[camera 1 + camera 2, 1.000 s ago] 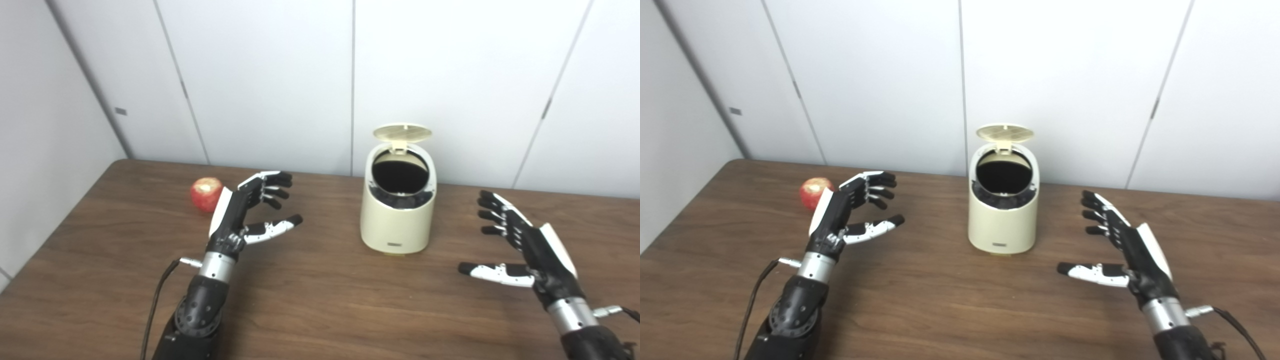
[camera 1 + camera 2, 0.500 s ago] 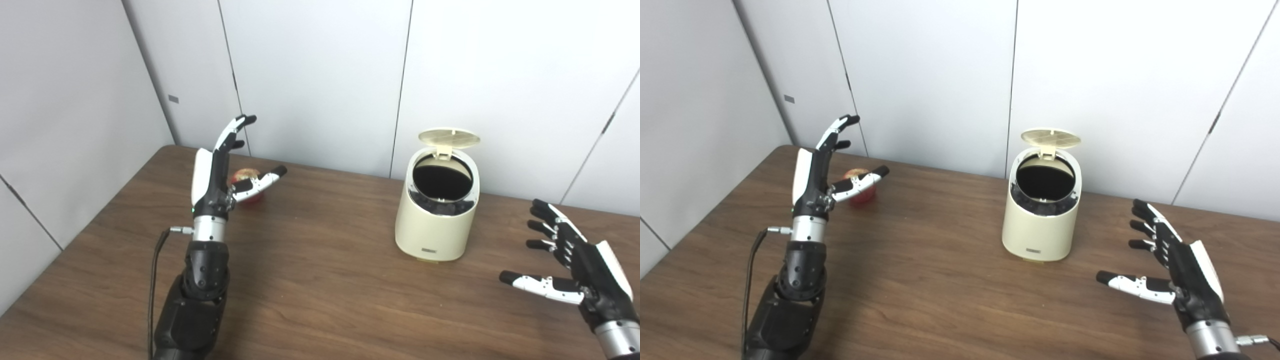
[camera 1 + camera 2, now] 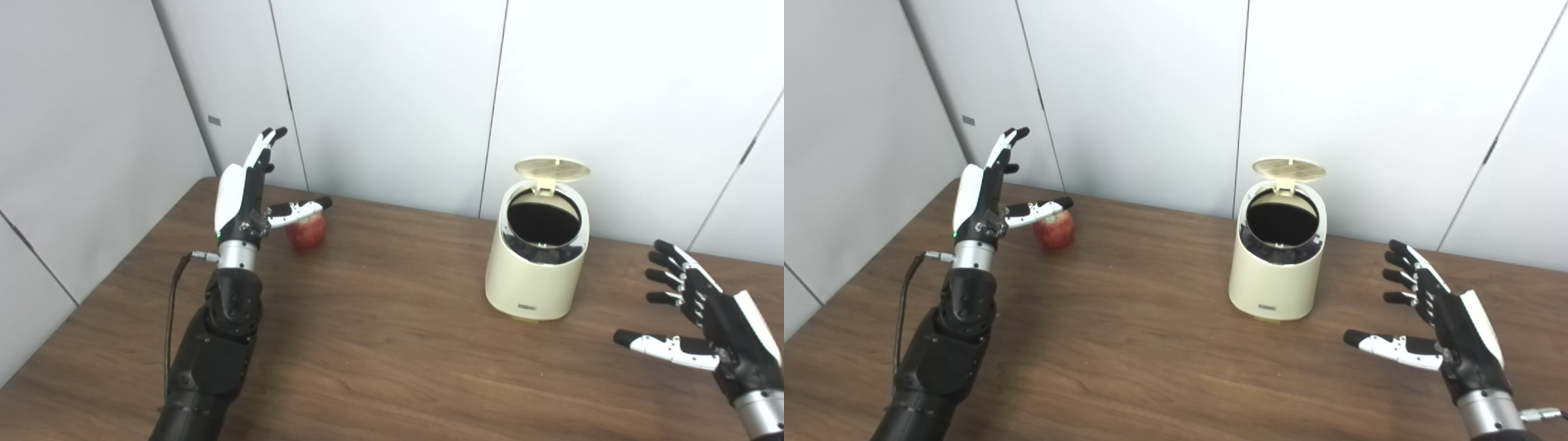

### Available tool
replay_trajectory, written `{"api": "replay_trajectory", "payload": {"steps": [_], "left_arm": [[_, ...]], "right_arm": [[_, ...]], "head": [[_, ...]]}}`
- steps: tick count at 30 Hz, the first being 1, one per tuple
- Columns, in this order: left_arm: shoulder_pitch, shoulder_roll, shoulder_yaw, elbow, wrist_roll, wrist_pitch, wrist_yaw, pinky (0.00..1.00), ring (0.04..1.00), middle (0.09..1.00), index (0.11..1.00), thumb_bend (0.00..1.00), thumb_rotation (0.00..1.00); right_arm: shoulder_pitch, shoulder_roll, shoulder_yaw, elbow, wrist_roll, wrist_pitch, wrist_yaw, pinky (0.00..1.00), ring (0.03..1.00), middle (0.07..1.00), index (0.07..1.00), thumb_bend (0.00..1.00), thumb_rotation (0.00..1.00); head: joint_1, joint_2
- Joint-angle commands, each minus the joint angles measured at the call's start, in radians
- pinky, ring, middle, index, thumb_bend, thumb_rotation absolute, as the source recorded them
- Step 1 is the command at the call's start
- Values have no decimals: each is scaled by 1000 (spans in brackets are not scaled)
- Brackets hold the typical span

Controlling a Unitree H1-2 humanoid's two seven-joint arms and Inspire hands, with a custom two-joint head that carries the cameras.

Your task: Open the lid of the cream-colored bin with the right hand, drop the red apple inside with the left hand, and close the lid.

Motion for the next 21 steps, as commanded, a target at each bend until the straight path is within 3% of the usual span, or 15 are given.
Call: {"api": "replay_trajectory", "payload": {"steps": [1, 8, 16, 21], "left_arm": [[-60, 39, -3, -1, 11, 24, 8, 842, 998, 997, 965, 919, 226], [-79, 58, -36, 50, 29, 57, 31, 779, 973, 978, 953, 989, 252], [-95, 55, -63, 103, 42, 48, 72, 902, 1000, 974, 957, 993, 248], [-103, 54, -77, 141, 47, 46, 99, 883, 1000, 970, 946, 979, 212]], "right_arm": [[-22, -14, -7, -45, 5, 5, 3, 723, 830, 881, 908, 704, 0], [-19, -25, -9, -60, 5, 11, 13, 699, 819, 879, 904, 701, 0], [-16, -33, -15, -82, 17, 32, 22, 695, 825, 887, 907, 713, 0], [-13, -36, -12, -101, 17, 52, 24, 698, 827, 889, 908, 714, 0]], "head": [[0, 0], [-5, 7], [-6, 12], [-8, 15]]}}
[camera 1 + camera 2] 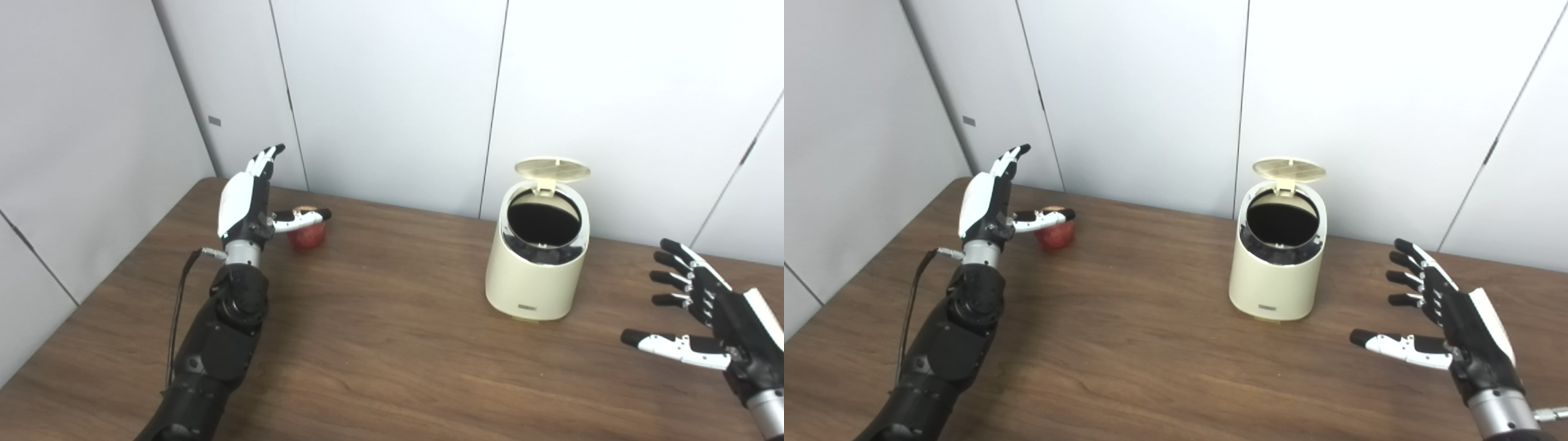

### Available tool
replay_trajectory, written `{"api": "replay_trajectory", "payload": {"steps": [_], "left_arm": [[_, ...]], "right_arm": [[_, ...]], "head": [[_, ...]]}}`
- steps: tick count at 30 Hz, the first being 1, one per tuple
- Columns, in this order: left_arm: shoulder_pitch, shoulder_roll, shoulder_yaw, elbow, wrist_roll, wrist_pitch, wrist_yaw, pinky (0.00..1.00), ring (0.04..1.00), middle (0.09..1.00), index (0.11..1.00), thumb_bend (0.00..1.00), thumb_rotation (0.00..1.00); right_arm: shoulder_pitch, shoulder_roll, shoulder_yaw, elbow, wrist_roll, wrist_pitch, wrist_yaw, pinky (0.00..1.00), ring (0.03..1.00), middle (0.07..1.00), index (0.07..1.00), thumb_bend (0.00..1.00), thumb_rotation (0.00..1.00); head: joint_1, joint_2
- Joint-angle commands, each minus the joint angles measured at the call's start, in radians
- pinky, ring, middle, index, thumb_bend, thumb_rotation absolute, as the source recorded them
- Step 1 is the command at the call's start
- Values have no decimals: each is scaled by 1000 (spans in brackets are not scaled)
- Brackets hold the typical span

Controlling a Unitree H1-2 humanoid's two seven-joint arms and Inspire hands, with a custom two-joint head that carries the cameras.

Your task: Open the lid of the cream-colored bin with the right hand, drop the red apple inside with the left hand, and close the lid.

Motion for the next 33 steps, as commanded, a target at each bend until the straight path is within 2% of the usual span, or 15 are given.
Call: {"api": "replay_trajectory", "payload": {"steps": [1, 3, 6, 10, 12, 18, 21, 23, 33], "left_arm": [[-53, 27, 2, -1, 8, -24, 40, 878, 1000, 971, 943, 975, 205], [-55, 26, -1, 15, 6, -25, 44, 876, 1000, 974, 942, 970, 193], [-58, 25, -7, 35, 4, -14, 46, 927, 1000, 978, 947, 961, 194], [-63, 25, -18, 68, 16, -12, 67, 851, 994, 954, 938, 966, 216], [-65, 27, -27, 89, 25, -33, 93, 831, 980, 938, 927, 971, 210], [-68, 27, -43, 122, 11, -24, 94, 825, 976, 932, 923, 975, 222], [-67, 25, -47, 131, -3, -14, 76, 728, 928, 923, 918, 978, 233], [-67, 25, -48, 140, -12, -11, 68, 698, 910, 921, 923, 975, 239], [-69, 29, -74, 207, -19, -34, 82, 611, 805, 871, 891, 964, 238]], "right_arm": [[-19, -14, -6, -43, 4, 2, 3, 698, 829, 891, 909, 715, 0], [-17, -16, -5, -49, 2, 8, 4, 689, 826, 890, 909, 717, 0], [-14, -19, -4, -59, 0, 16, 6, 690, 825, 889, 908, 712, 0], [-10, -18, -7, -70, 4, 28, 9, 701, 832, 891, 911, 705, 0], [-9, -21, -6, -72, 1, 28, 11, 703, 832, 892, 913, 704, 0], [-5, -20, -10, -85, 7, 37, 16, 710, 832, 891, 909, 697, 0], [-4, -23, -11, -89, 5, 42, 17, 711, 831, 891, 910, 690, 0], [-3, -22, -13, -91, 6, 39, 16, 706, 829, 888, 908, 689, 0], [-1, -21, -16, -104, 7, 52, 14, 705, 822, 883, 902, 675, 0]], "head": [[0, 3], [0, 4], [-3, 6], [-5, 8], [-6, 9], [-6, 10], [-8, 13], [-8, 13], [-16, 17]]}}
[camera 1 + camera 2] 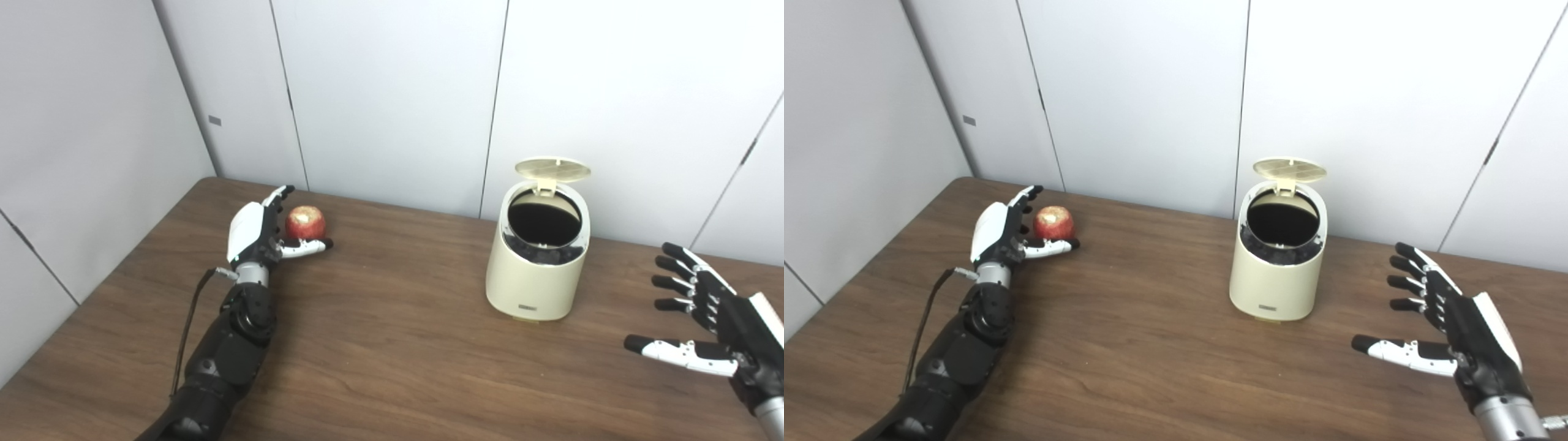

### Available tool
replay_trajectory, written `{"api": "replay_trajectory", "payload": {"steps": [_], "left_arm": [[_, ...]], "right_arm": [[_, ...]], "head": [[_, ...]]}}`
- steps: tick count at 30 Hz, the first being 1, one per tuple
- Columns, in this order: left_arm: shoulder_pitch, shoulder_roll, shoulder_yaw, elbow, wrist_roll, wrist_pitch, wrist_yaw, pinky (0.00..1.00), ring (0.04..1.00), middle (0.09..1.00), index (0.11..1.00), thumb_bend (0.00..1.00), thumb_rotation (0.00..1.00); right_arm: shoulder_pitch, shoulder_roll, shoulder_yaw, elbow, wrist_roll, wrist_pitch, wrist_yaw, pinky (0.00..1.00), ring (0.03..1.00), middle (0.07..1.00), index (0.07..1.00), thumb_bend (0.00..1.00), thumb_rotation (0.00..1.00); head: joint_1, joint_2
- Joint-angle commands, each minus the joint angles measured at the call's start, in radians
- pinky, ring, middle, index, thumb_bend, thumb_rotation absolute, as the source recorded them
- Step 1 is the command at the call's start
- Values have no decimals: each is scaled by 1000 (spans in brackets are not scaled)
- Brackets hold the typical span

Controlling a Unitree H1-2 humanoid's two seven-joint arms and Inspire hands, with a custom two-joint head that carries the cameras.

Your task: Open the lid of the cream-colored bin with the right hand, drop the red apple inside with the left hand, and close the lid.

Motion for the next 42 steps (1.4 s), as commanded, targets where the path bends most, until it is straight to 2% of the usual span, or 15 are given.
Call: {"api": "replay_trajectory", "payload": {"steps": [1, 11, 16, 17, 20, 23, 26, 27, 29, 32, 36, 42], "left_arm": [[-50, 28, -2, -2, 5, -31, 28, 606, 797, 864, 887, 961, 232], [-65, 23, -15, 102, -1, -87, 75, 605, 788, 851, 857, 945, 205], [-70, 23, -16, 127, -14, -100, 78, 654, 812, 843, 844, 920, 191], [-71, 21, -13, 130, -22, -108, 79, 648, 794, 819, 829, 918, 177], [-76, 18, -12, 147, -27, -122, 92, 584, 654, 660, 739, 913, 134], [-83, 17, -17, 167, -24, -131, 107, 529, 569, 572, 662, 907, 112], [-86, 14, -15, 173, -35, -131, 102, 428, 479, 486, 574, 880, 72], [-87, 14, -16, 174, -38, -130, 100, 394, 450, 460, 550, 667, 29], [-89, 15, -22, 182, -43, -138, 97, 353, 414, 451, 519, 562, 7], [-92, 18, -32, 197, -45, -150, 90, 316, 378, 466, 488, 530, 0], [-93, 18, -41, 204, -49, -155, 79, 343, 404, 485, 476, 526, 0], [-100, 15, -57, 221, -37, -173, 111, 342, 401, 484, 478, 526, 0]], "right_arm": [[-20, -15, -11, -40, 0, -4, -6, 707, 824, 885, 904, 671, 0], [-12, -16, -14, -69, 1, 24, -6, 705, 829, 887, 906, 662, 0], [-12, -14, -16, -82, 4, 43, -5, 718, 833, 890, 908, 657, 0], [-12, -14, -15, -85, 3, 47, -4, 720, 834, 891, 909, 653, 0], [-12, -13, -13, -88, 1, 46, -5, 716, 834, 895, 914, 647, 0], [-12, -11, -14, -82, 6, 36, -6, 714, 834, 893, 913, 646, 0], [-13, -9, -17, -78, 15, 29, -6, 721, 836, 894, 911, 646, 0], [-14, -8, -19, -78, 21, 31, -5, 723, 839, 894, 911, 645, 0], [-15, -7, -22, -79, 30, 35, -4, 727, 842, 896, 911, 637, 0], [-16, -9, -25, -82, 34, 45, -4, 739, 849, 901, 911, 630, 0], [-15, -12, -25, -91, 29, 58, -5, 739, 847, 896, 909, 619, 0], [-11, -9, -27, -90, 30, 54, -9, 740, 848, 900, 914, 618, 0]], "head": [[1, 0], [-3, 4], [-4, 8], [-4, 10], [-8, 12], [-11, 14], [-14, 17], [-15, 18], [-19, 20], [-21, 22], [-23, 22], [-25, 21]]}}
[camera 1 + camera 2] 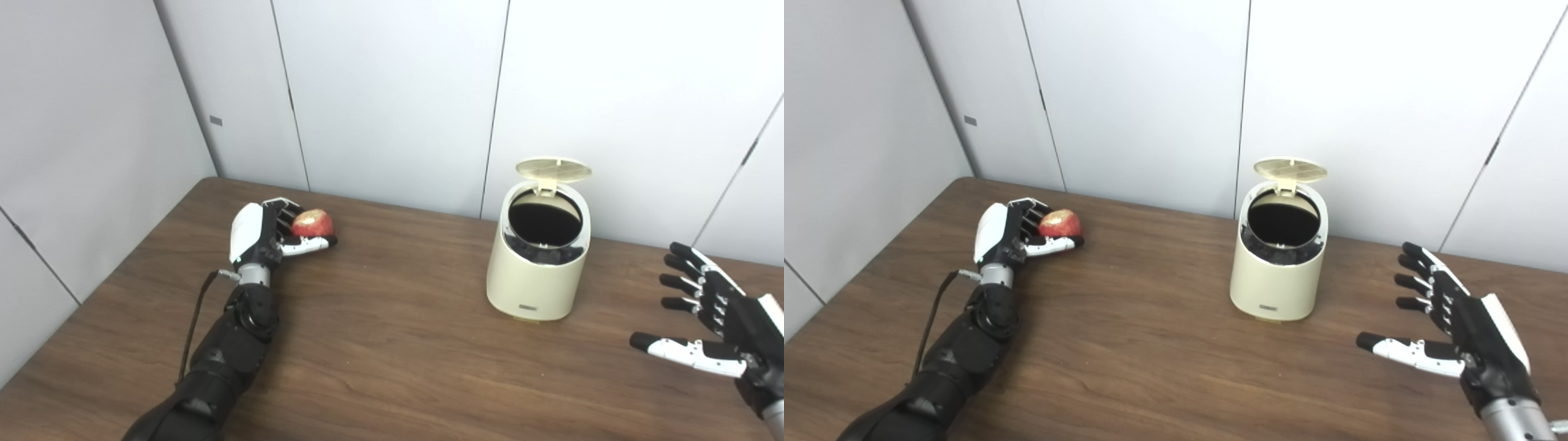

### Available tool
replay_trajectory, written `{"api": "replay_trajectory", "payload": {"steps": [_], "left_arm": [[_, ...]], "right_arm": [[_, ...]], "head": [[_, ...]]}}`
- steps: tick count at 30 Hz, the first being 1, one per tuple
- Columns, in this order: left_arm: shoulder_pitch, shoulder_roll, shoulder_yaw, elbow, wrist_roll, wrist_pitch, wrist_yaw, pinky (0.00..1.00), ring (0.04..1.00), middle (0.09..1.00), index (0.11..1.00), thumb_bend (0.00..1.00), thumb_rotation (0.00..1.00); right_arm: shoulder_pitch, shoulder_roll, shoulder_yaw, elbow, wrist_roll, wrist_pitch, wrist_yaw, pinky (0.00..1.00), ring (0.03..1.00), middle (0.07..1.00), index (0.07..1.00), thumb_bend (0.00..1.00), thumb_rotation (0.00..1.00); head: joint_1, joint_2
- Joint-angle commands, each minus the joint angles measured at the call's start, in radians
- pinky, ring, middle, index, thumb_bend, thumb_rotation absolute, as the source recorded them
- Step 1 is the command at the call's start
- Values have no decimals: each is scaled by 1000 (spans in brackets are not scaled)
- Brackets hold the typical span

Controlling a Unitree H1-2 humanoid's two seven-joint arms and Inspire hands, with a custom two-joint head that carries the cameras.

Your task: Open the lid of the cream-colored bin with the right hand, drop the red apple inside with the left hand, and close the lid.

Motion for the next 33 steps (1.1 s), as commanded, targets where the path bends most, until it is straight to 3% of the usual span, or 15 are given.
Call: {"api": "replay_trajectory", "payload": {"steps": [1, 8, 11, 13, 16, 21, 28, 33], "left_arm": [[-26, 6, -6, 7, 4, -24, 13, 340, 399, 482, 479, 526, 0], [-18, 5, 6, -44, 17, -66, 91, 322, 373, 452, 500, 524, 0], [-6, 4, 22, -116, 19, -48, 110, 380, 383, 449, 504, 524, 0], [8, 0, 33, -183, 20, -36, 108, 359, 390, 455, 499, 525, 0], [38, -9, 41, -314, 34, 8, 84, 312, 381, 447, 501, 525, 0], [67, -23, 38, -485, 42, 79, 15, 368, 419, 465, 487, 527, 0], [84, -35, 13, -670, 85, 152, -94, 344, 382, 426, 505, 524, 0], [94, -45, -10, -766, 99, 150, -160, 299, 327, 407, 507, 521, 0]], "right_arm": [[-20, -10, -12, -43, 3, -21, -10, 740, 848, 900, 914, 618, 0], [-21, -12, -11, -36, -3, -23, -11, 744, 848, 900, 914, 618, 0], [-23, -10, -8, -27, -5, -37, -12, 736, 846, 901, 916, 623, 0], [-22, -8, -6, -26, -7, -38, -14, 745, 849, 901, 917, 624, 0], [-22, -9, -3, -11, -15, -62, -18, 739, 846, 898, 919, 631, 0], [-23, -4, -5, 6, -14, -80, -22, 728, 844, 896, 918, 635, 0], [-23, -6, 0, 37, -23, -120, -27, 733, 849, 901, 919, 642, 0], [-26, -8, 3, 96, -31, -195, -37, 726, 836, 886, 910, 672, 0]], "head": [[1, 1], [-2, -1], [-2, -1], [-12, 1], [-14, 1], [-15, 0], [-46, 0], [-76, 0]]}}
